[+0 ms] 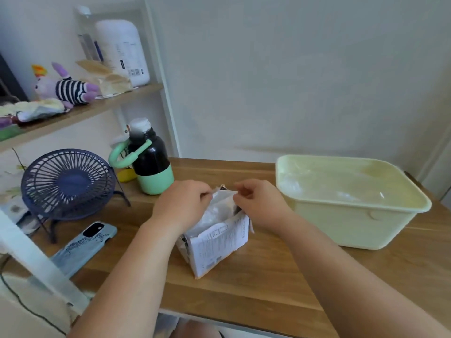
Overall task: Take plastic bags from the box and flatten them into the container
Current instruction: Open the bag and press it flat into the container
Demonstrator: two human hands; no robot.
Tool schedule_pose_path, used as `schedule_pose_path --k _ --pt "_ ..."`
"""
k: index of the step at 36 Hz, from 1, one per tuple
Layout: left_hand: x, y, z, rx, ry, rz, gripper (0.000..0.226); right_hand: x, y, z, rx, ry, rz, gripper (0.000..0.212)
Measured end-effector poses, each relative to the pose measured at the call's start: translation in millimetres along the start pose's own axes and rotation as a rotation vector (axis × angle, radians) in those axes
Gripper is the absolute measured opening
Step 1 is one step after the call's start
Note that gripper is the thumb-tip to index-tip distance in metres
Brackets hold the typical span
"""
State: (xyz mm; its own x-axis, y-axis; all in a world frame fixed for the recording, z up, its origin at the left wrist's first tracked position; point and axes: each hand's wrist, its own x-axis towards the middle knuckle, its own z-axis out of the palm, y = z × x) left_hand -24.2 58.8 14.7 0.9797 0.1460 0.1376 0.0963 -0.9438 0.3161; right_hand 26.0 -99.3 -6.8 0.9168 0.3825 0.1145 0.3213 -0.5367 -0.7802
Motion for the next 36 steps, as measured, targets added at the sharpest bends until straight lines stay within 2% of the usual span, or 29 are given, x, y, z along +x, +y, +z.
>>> schedule_pose_path --k 3,6,11,13,17,20,23,27,29,32,34,36 --pt "1.4 -0.3 1.2 -0.064 0.005 0.017 0.02 2.7 2.4 0.6 -0.051 -0.015 -0.009 0.04" --pt "5.6 -2.5 2.7 -0.228 0.024 0.012 0.016 6.5 3.7 1.1 -0.078 -0.041 -0.021 0.046" --pt "12.5 -1.4 4.8 -0.515 0.087 -0.006 0.023 9.2 4.0 -0.5 -0.055 -0.113 -0.02 0.05" --pt "13.4 2.3 4.7 -0.604 0.099 0.029 0.023 9.7 2.7 -0.4 -0.042 -0.132 -0.029 0.043" --pt "14.3 6.4 6.9 -0.676 0.089 0.101 0.024 13.4 -1.2 0.2 0.02 -0.138 -0.03 0.013" --pt "13.6 0.5 9.7 -0.692 0.165 0.102 0.023 16.1 -2.3 1.9 -0.024 -0.116 -0.045 0.011" --pt "9.2 -6.7 10.1 -0.794 0.199 0.088 0.022 16.5 -6.3 4.9 -0.055 -0.079 -0.101 0.014" --pt "2.0 -10.4 9.3 -0.903 0.175 0.055 0.021 19.4 -8.5 11.7 -0.115 -0.015 -0.2 0.034" --pt "-1.9 -12.0 12.1 -0.941 0.133 -0.001 0.016 20.7 -7.2 12.9 -0.044 -0.028 -0.152 0.037" --pt "-5.5 -15.6 17.7 -0.896 0.089 -0.073 0.019 21.4 -6.9 10.8 0.185 -0.05 -0.038 0.029" --pt "-5.6 -15.2 18.5 -0.844 0.077 -0.078 0.042 22.6 -7.3 8.4 0.477 -0.019 0.062 0.024" --pt "-4.3 -14.2 18.1 -0.806 0.04 -0.064 0.06 25.0 -9.9 4.5 0.737 0.125 0.132 0.024"
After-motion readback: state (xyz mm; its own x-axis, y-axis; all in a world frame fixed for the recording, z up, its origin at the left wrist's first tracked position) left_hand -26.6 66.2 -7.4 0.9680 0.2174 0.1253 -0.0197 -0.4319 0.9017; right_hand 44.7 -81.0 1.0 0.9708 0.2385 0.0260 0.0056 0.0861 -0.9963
